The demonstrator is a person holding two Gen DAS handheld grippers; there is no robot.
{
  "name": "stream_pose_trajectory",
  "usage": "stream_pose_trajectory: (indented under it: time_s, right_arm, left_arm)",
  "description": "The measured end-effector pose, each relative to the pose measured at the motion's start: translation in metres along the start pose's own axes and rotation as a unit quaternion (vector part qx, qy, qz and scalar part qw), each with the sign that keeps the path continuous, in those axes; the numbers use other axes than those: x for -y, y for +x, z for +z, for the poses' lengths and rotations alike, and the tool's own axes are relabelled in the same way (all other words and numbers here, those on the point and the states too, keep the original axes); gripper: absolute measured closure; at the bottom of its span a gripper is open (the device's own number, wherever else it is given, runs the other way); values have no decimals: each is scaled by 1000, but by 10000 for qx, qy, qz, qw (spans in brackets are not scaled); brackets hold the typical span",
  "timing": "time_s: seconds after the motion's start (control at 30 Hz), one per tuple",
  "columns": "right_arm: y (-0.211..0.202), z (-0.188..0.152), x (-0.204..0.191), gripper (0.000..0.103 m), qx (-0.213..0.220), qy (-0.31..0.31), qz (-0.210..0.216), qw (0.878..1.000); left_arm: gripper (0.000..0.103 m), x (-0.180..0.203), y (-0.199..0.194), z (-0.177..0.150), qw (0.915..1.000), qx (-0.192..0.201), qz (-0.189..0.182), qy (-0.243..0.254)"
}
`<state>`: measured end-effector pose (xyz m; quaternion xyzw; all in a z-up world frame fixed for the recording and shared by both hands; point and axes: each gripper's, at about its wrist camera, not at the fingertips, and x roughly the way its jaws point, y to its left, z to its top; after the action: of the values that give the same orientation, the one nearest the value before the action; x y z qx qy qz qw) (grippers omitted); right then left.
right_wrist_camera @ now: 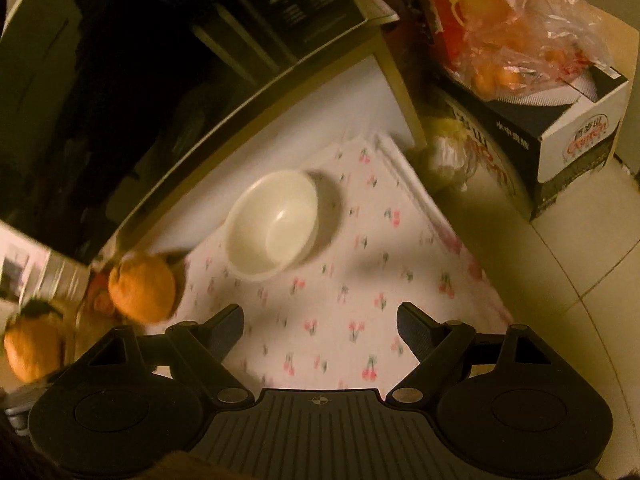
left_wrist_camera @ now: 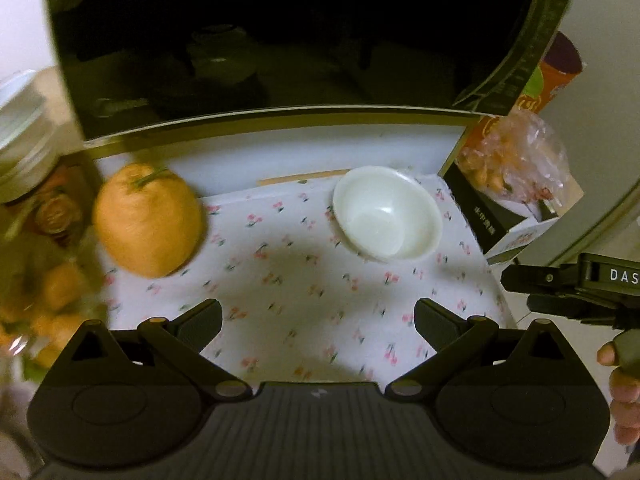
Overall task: Organize plates and bowls
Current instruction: 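Move both grippers over the plates to the small white bowl, then close both grippers on the rim of the small white bowl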
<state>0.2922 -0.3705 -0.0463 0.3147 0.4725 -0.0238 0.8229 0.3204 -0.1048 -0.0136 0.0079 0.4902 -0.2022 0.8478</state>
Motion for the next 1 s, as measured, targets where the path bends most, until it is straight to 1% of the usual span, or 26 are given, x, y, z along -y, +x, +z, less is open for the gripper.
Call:
stream_pose_trajectory:
  time_s: [0.07,0.17,0.27,0.47,0.53,0.57,0.63,0.7,0.73,0.77,0.9,0.93,1.0]
  right_arm:
    - [9,8,3,17,44,98,119,9999]
    - [23,17,5,17,63,190,273,9994]
    - [37,21,3,18,72,195,392,9990]
    - [61,27,-2,18,121,124,461,9988]
    - [66,29,-2,18,179,150,438,9988]
    - [68,30,-1,18,214,194,433,9986]
    - [73,31,1,25,262,253,420,9985]
    - [76,33,2,40,265,280,380,9985]
    - [78,33,3,44,274,287,351,9986]
    - [79,33,3,51,289,292,316,9987]
    - [85,33,6,67,357,342,234,9985]
    - [87,33,7,69,353,348,217,9985]
    - [90,33,8,74,340,332,187,9987]
  left_arm:
    - [1,1,12,8,10000,-5,-46,-24]
    - [3,1,27,18,9999,94,-29,-53]
    - [6,1,39,23,9997,191,-103,-109]
    - [19,0,59,26,9987,228,-367,-269]
    - [28,0,64,28,9985,256,-399,-265]
    - [30,0,65,29,9984,272,-422,-262]
    - [44,-2,68,33,9981,248,-488,-287]
    - [53,-2,72,35,9977,247,-523,-356]
    - [57,-2,73,36,9974,265,-543,-387]
    - [59,-2,74,37,9973,278,-550,-403]
    - [68,1,81,39,9977,284,-504,-364]
    - [71,3,82,40,9979,281,-481,-334]
    - [72,5,83,39,9982,296,-438,-267]
